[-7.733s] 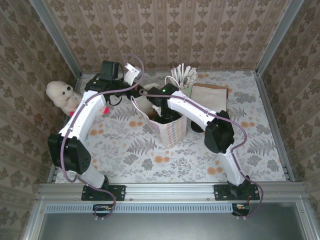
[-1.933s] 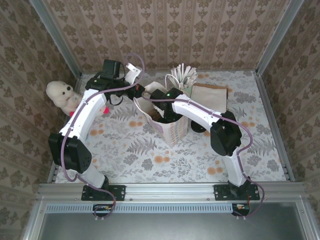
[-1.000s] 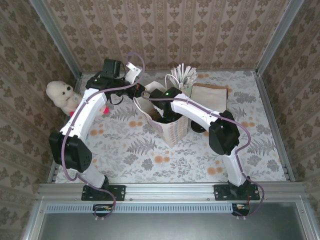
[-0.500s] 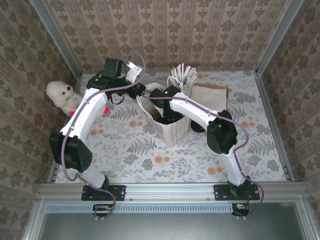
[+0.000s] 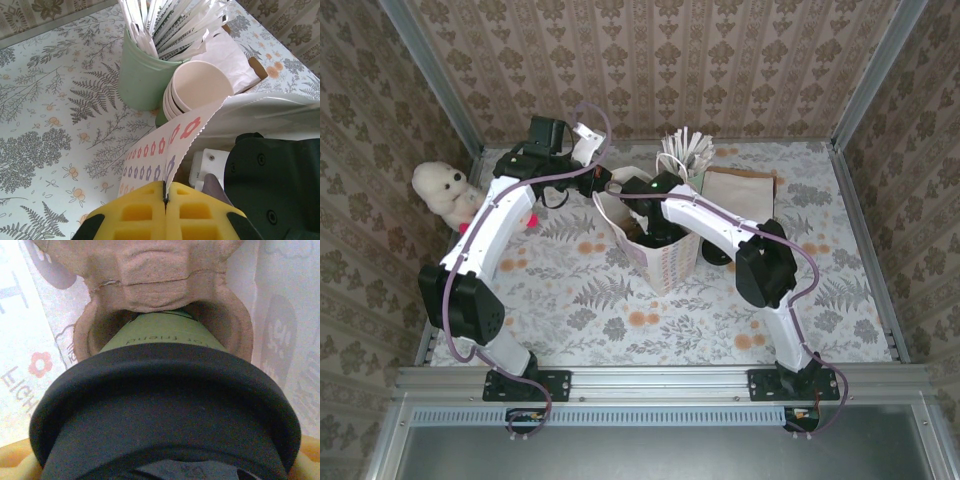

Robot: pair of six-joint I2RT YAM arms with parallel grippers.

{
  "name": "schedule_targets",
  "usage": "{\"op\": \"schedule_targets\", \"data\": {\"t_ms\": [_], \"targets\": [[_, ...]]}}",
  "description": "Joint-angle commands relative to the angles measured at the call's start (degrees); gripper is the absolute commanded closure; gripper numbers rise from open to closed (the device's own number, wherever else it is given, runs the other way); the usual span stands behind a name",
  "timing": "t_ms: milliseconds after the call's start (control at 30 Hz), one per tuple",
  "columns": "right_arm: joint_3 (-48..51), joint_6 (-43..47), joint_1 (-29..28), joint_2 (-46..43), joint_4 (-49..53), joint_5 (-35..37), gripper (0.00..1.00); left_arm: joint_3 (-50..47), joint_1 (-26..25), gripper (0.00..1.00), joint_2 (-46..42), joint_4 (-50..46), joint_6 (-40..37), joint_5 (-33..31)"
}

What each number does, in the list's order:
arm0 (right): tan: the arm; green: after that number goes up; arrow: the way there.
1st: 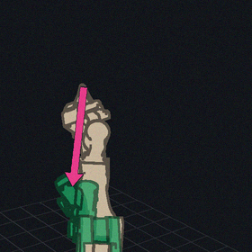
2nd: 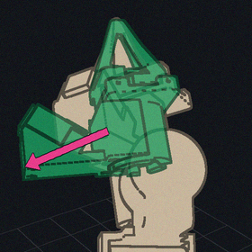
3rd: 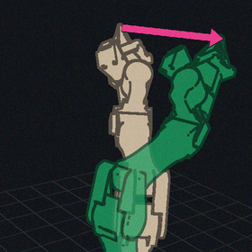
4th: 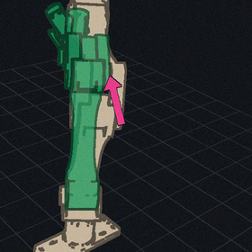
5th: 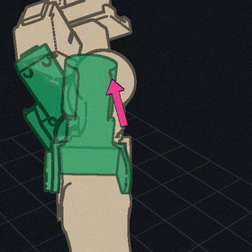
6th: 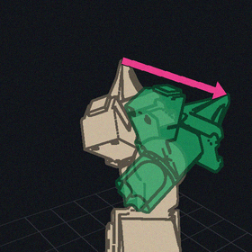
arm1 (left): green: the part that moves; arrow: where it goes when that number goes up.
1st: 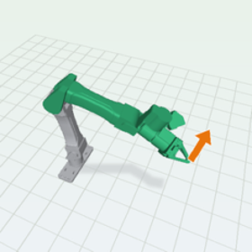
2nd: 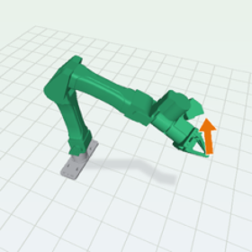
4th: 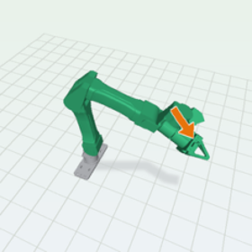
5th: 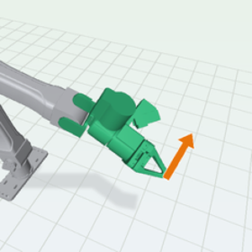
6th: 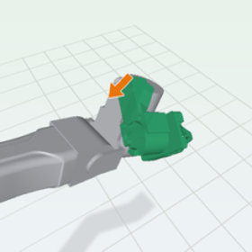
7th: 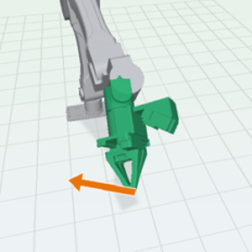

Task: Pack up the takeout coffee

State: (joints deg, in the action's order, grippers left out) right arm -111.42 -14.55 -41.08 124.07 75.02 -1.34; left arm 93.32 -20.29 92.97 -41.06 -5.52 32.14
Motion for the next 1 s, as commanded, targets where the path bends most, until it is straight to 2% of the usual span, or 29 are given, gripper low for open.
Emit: {"op": "schedule_targets", "data": {"t_ms": [0, 267, 533, 767, 967], "targets": [[6.79, -3.08, 1.09, 8.76, -6.24, -0.48, 0.73, 0.64, -0.54, 1.00, -1.07, 1.20, 1.30, 2.71], [5.26, -3.42, 1.09, 8.39, -8.90, -0.35, 0.71, 0.81, -0.54, 1.00, -0.59, 0.37, 0.93, 2.85], [7.21, -2.58, 1.00, 4.89, -9.68, -1.39, 0.59, 1.30, -0.54, 1.00, -0.46, 0.45, 0.87, 1.82], [7.45, -3.10, 0.74, 0.67, -9.61, -1.51, 0.43, 2.09, -0.54, 1.00, 0.44, -0.08, 0.86, 1.10], [6.69, -2.87, 0.65, -1.68, -9.35, -1.84, 0.34, 2.22, -0.54, 1.00, 0.79, -0.78, 0.60, 0.66]]}}
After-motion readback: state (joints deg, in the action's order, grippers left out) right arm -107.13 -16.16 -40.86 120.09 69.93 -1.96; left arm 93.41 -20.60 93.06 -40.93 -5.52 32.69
